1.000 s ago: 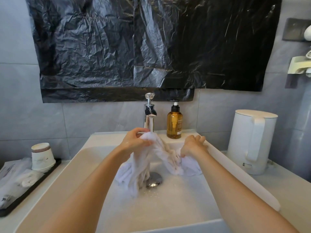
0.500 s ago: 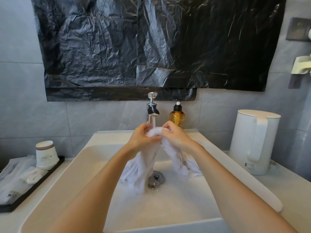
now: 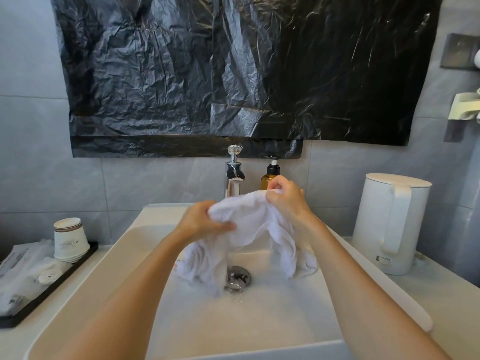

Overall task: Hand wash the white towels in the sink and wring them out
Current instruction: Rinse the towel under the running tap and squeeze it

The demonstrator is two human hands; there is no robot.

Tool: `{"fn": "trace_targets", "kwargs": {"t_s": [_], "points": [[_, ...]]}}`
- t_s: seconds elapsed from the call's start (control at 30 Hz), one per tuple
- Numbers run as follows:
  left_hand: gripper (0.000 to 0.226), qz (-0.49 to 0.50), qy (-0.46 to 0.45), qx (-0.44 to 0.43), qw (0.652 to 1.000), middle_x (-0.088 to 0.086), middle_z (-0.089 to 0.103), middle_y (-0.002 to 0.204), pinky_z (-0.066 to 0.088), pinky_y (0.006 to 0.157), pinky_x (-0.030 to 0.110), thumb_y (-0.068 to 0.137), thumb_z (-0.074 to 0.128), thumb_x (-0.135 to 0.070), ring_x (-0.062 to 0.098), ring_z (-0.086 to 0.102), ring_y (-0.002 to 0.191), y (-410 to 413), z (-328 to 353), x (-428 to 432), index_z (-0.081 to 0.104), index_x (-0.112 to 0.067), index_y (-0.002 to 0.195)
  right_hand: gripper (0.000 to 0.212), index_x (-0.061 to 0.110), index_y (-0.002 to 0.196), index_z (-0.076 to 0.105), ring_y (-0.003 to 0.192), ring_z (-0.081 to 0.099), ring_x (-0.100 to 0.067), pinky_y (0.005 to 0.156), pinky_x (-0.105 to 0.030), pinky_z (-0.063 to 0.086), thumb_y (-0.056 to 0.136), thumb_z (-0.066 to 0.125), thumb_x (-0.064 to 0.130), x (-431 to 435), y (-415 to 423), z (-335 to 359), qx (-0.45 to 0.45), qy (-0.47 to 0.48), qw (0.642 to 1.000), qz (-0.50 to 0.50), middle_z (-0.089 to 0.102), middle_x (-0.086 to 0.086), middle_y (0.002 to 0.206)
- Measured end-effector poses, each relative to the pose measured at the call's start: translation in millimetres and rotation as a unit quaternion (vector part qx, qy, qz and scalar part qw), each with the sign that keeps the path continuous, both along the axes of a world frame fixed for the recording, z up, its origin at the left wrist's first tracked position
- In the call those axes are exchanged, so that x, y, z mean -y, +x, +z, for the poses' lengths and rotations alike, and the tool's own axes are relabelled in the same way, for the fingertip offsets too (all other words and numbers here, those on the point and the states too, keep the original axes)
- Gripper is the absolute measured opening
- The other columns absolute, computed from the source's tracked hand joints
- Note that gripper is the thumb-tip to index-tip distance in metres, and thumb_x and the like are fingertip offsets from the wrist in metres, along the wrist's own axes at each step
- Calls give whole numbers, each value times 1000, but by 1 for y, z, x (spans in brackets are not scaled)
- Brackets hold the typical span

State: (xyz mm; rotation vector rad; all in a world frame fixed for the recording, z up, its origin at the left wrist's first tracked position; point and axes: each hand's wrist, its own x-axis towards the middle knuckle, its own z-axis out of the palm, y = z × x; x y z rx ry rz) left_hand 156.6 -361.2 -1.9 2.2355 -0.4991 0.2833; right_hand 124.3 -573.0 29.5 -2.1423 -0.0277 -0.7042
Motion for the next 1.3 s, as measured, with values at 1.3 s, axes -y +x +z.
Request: {"fn": "trace_targets", "kwargs": {"t_s": [1.3], "points": [[31, 238, -106, 86, 962, 9, 61, 86, 39, 69, 34, 98, 40, -35, 32, 53, 82, -6, 25, -6, 58, -14, 84, 23, 26, 92, 58, 85, 56, -18, 68, -32, 41, 95, 50, 47, -10, -2, -8, -15, -132, 991, 25, 63, 3, 90]]}}
